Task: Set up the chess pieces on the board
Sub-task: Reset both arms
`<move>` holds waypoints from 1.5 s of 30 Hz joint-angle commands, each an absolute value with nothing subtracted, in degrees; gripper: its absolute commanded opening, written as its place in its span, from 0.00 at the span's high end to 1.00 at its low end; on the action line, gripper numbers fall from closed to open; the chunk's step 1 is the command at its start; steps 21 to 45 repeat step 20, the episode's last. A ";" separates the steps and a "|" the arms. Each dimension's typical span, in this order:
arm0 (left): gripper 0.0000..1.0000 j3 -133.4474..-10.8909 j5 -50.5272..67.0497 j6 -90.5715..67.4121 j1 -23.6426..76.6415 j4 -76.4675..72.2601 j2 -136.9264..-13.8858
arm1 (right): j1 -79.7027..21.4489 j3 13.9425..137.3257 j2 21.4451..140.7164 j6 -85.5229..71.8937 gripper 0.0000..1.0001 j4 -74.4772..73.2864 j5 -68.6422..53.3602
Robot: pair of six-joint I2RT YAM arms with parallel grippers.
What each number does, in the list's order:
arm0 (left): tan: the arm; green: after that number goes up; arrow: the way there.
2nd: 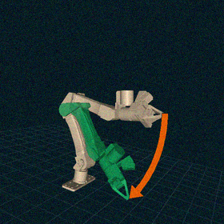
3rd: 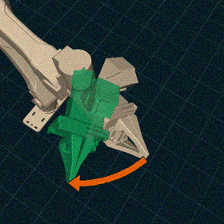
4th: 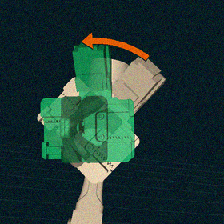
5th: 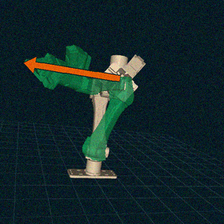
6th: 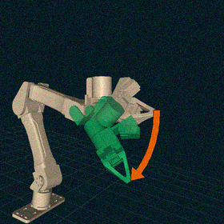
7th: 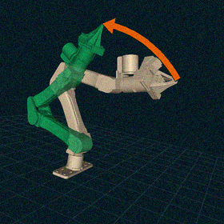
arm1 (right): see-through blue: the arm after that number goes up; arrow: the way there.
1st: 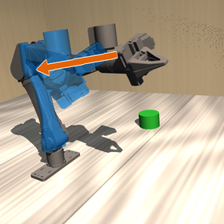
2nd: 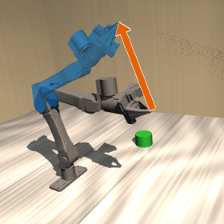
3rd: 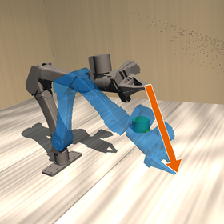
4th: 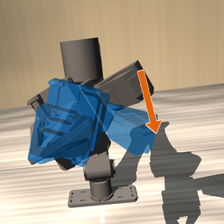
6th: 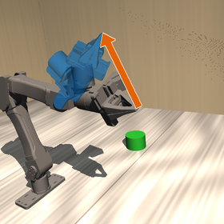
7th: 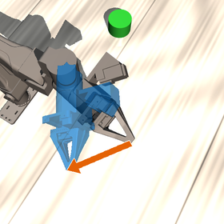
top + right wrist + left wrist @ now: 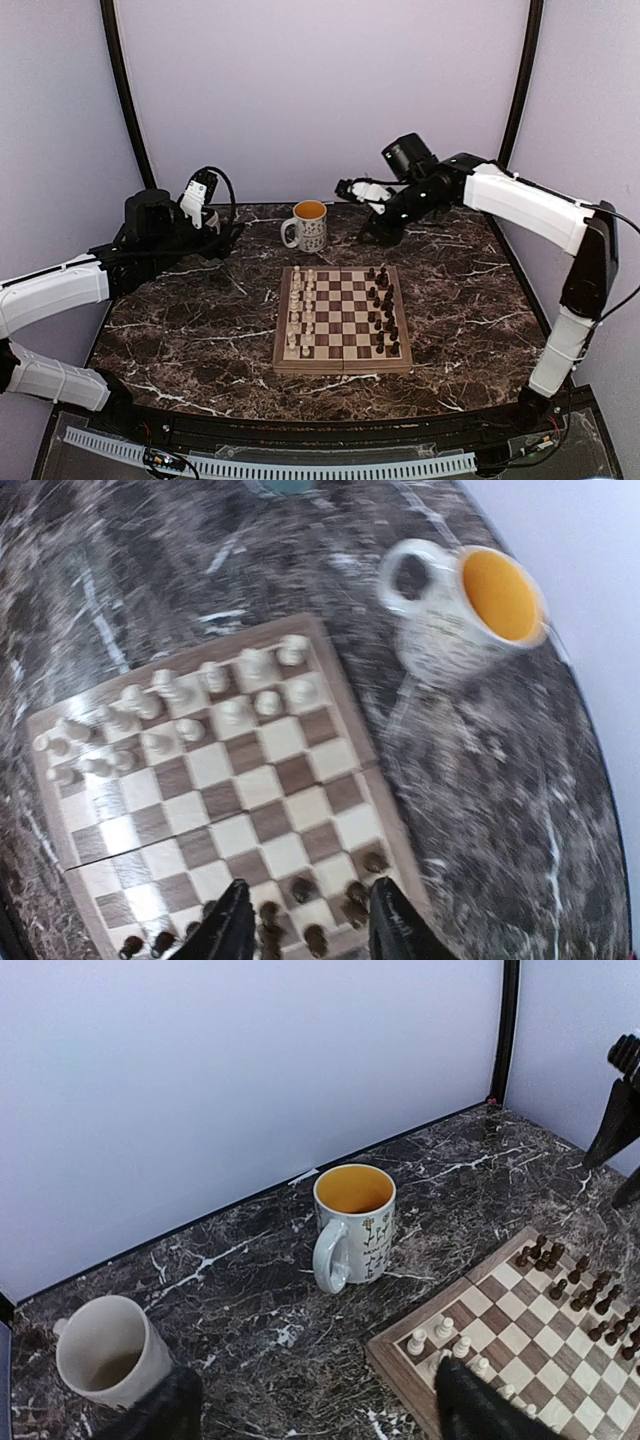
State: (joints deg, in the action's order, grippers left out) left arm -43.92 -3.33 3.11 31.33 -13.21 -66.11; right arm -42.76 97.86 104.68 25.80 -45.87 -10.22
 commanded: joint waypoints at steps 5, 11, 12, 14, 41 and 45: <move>0.01 -49.75 -10.54 4.46 30.96 -2.08 -64.39 | -23.80 77.77 82.47 15.17 0.03 -22.26 -2.61; 0.01 -50.33 -15.37 2.44 30.84 -0.03 -65.74 | -12.00 68.34 76.64 5.60 0.03 -12.46 -0.09; 0.01 -50.49 -15.63 2.46 30.85 0.00 -66.26 | -11.65 66.74 75.07 4.71 0.03 -10.06 1.94; 0.01 -50.68 -16.05 2.22 30.83 0.00 -67.26 | -10.92 62.31 71.94 3.48 0.03 -6.20 2.88; 0.01 -50.64 -14.89 2.61 30.71 0.57 -68.82 | -7.36 59.97 70.12 1.41 0.03 -5.65 -4.05; 0.01 -50.64 -14.89 2.61 30.71 0.57 -68.82 | -7.36 59.97 70.12 1.41 0.03 -5.65 -4.05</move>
